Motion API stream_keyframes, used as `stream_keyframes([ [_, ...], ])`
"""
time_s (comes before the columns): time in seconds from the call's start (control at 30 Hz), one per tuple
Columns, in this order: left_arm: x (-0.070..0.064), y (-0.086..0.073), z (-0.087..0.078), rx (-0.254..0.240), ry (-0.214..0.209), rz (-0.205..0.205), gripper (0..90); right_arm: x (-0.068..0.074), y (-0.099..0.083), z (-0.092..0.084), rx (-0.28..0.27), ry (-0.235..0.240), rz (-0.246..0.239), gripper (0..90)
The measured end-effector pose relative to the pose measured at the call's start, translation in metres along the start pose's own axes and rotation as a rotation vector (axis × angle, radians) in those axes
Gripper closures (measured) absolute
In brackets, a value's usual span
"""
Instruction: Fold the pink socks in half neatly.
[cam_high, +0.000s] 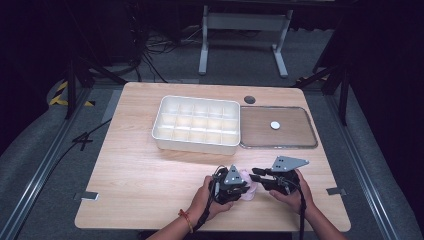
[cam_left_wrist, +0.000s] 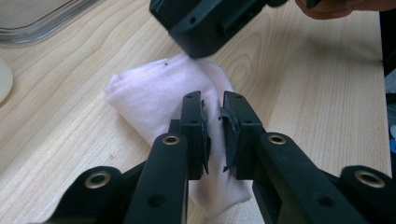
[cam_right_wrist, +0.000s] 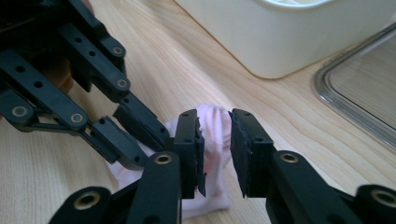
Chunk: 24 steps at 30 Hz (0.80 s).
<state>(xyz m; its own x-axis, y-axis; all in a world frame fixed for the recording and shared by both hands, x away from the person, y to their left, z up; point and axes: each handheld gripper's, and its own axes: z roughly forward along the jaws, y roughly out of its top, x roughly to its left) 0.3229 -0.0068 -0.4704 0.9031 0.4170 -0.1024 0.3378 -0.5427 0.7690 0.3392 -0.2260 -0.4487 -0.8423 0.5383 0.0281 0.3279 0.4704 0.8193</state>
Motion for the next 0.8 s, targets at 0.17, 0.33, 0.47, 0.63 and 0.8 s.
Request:
stream_keyframes([
  [0.17,0.0,-0.001,0.001,-0.005,-0.006,-0.017,78.1,0.002,-0.001,0.01,0.032,-0.003,-0.013,73.5],
  [0.33,0.001,0.0,-0.002,-0.01,-0.027,-0.013,70.6,-0.003,-0.005,0.019,0.085,-0.01,-0.009,77.1],
  [0.47,0.004,0.005,-0.018,-0.065,-0.044,-0.025,68.6,-0.007,-0.007,0.019,0.094,-0.002,0.001,78.0],
  [0.63,0.017,0.005,-0.035,-0.104,-0.019,-0.046,75.9,-0.007,-0.008,0.02,0.095,0.0,0.0,78.6],
  [0.8,0.009,-0.002,-0.017,-0.033,-0.041,0.015,76.8,-0.005,-0.008,0.02,0.098,-0.008,-0.015,78.9],
])
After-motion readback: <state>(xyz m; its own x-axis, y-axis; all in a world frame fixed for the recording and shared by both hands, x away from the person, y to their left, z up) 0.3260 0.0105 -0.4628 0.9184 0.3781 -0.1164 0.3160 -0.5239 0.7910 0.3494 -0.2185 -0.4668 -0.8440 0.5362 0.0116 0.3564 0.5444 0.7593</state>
